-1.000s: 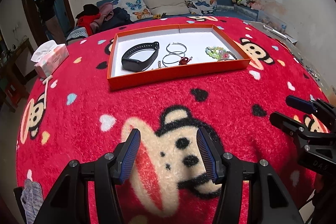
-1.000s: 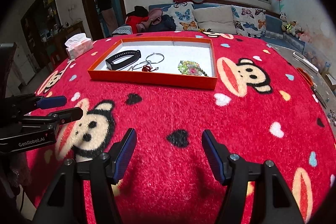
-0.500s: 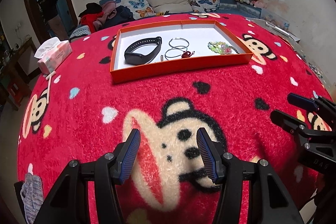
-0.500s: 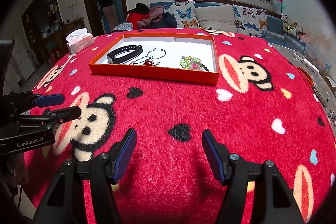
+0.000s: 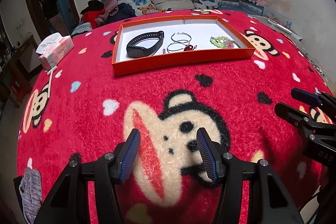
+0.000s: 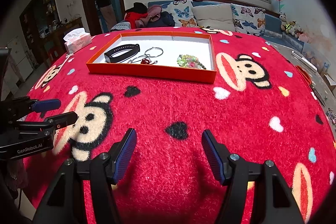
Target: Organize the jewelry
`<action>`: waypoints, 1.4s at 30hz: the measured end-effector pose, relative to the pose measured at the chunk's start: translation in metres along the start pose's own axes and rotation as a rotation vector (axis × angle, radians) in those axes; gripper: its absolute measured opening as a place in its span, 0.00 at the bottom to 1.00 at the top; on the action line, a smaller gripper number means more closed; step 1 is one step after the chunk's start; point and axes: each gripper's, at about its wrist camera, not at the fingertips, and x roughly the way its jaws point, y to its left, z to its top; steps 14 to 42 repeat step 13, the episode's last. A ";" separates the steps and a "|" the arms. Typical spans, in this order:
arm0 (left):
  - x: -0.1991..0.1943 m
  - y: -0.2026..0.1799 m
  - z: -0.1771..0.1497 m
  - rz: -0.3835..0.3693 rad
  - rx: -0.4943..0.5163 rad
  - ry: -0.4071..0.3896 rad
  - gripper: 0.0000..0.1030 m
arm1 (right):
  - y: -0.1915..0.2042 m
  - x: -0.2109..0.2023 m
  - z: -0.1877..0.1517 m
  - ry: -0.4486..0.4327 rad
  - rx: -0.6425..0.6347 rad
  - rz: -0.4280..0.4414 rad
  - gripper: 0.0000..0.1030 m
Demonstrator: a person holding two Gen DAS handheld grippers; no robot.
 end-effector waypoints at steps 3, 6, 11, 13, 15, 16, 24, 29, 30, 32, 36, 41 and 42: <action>0.000 -0.001 0.000 0.001 0.001 0.000 0.58 | 0.000 0.000 0.000 0.001 0.001 0.000 0.68; 0.000 -0.002 0.000 0.000 0.000 -0.005 0.58 | 0.000 0.000 0.000 0.001 0.000 0.000 0.68; -0.002 -0.005 0.001 0.005 0.009 -0.022 0.58 | 0.000 0.000 -0.001 0.003 0.002 0.004 0.68; -0.002 -0.006 0.001 -0.001 0.013 -0.018 0.58 | 0.000 0.001 -0.002 0.003 0.003 0.003 0.68; -0.002 -0.006 0.001 -0.001 0.013 -0.018 0.58 | 0.000 0.001 -0.002 0.003 0.003 0.003 0.68; -0.002 -0.006 0.001 -0.001 0.013 -0.018 0.58 | 0.000 0.001 -0.002 0.003 0.003 0.003 0.68; -0.002 -0.006 0.001 -0.001 0.013 -0.018 0.58 | 0.000 0.001 -0.002 0.003 0.003 0.003 0.68; -0.002 -0.006 0.001 -0.001 0.013 -0.018 0.58 | 0.000 0.001 -0.002 0.003 0.003 0.003 0.68; -0.002 -0.006 0.001 -0.001 0.013 -0.018 0.58 | 0.000 0.001 -0.002 0.003 0.003 0.003 0.68; -0.002 -0.006 0.001 -0.001 0.013 -0.018 0.58 | 0.000 0.001 -0.002 0.003 0.003 0.003 0.68; -0.002 -0.006 0.001 -0.001 0.013 -0.018 0.58 | 0.000 0.001 -0.002 0.003 0.003 0.003 0.68; -0.002 -0.006 0.001 -0.001 0.013 -0.018 0.58 | 0.000 0.001 -0.002 0.003 0.003 0.003 0.68; -0.002 -0.006 0.001 -0.001 0.013 -0.018 0.58 | 0.000 0.001 -0.002 0.003 0.003 0.003 0.68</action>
